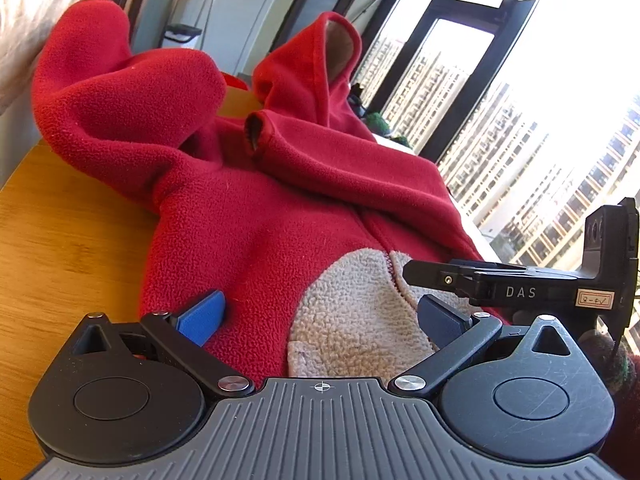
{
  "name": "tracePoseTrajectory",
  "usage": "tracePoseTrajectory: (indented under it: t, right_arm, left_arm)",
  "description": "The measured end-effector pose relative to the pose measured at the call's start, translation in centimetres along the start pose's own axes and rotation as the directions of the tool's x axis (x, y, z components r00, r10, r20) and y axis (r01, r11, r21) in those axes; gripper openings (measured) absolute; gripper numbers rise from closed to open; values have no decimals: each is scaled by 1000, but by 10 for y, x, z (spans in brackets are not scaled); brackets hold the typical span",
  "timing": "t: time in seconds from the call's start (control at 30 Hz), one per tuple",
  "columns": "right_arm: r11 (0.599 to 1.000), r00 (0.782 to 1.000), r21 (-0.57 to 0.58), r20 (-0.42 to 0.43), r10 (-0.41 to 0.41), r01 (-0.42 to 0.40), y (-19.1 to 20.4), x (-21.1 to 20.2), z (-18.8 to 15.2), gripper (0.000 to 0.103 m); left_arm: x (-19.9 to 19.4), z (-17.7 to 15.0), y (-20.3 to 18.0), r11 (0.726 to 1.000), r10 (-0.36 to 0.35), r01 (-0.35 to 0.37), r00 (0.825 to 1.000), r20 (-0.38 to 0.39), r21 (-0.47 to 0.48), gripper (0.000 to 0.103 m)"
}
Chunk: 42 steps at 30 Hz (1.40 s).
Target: Fold clothes
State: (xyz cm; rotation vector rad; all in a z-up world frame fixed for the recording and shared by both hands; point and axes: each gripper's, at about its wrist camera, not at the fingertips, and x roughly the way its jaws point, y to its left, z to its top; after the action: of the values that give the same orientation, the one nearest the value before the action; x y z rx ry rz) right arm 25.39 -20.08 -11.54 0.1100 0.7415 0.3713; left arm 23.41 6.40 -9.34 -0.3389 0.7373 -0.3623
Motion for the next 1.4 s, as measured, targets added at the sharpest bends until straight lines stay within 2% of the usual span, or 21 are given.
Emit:
tracePoseTrajectory:
  t: [0.07,0.13,0.2,0.27,0.4,0.53,0.6,0.63,0.7,0.77,0.8,0.83,0.93,1.03,1.2,1.4]
  right_arm:
    - [998,999,42,19,36,-37,-8,-4,-2,103]
    - [991,996,100,45,82,-86,-18,-7,-1,103]
    - [977,989,163,80,123,-135,-30,-10,-3,103]
    - [965,983,199,104,153,-171,-37,-13,-6,103]
    - [950,975,231,122,185,-209,-44,-14,-6,103]
    - [951,975,230,122,184,-208,-44,-15,-6,103]
    - [950,975,232,124,186,-211,-44,-15,-6,103]
    - [949,974,233,125,187,-212,-44,-15,-7,103]
    - [948,974,235,126,189,-215,-44,-15,-7,103]
    - [946,973,238,128,194,-220,-45,-14,-7,103]
    - [945,972,241,130,197,-223,-46,-15,-7,103]
    - [943,971,243,132,200,-227,-46,-15,-7,103]
    - [940,969,248,136,204,-233,-48,-14,-7,103]
    - [940,969,249,139,205,-235,-48,-15,-8,103]
    - [940,969,249,140,203,-233,-48,-14,-8,103]
    - [939,968,251,142,204,-235,-48,-15,-8,103]
  left_arm:
    - [-6,14,12,997,-1,2,1000,3,-74,103]
    - [-21,33,33,982,66,-50,994,86,-182,103]
    - [-36,49,49,960,192,-151,968,161,-235,103]
    - [-41,66,64,939,292,-244,938,186,-243,102]
    - [-28,94,88,909,389,-346,904,178,-232,97]
    - [-10,117,116,877,434,-364,881,190,-313,97]
    - [1,123,127,869,429,-352,886,177,-349,97]
    - [2,126,132,868,423,-346,890,167,-357,92]
    - [7,128,135,879,398,-332,906,145,-341,71]
    - [10,127,134,886,383,-322,914,135,-333,45]
    - [8,126,133,891,374,-312,916,144,-330,36]
    - [4,127,133,897,365,-299,917,162,-327,22]
    - [-19,132,117,919,341,-273,912,227,-284,15]
    - [-43,141,92,940,311,-250,906,288,-231,15]
    - [-73,157,40,973,222,-181,899,376,-141,15]
    - [-55,176,-8,991,131,-110,922,365,-77,15]
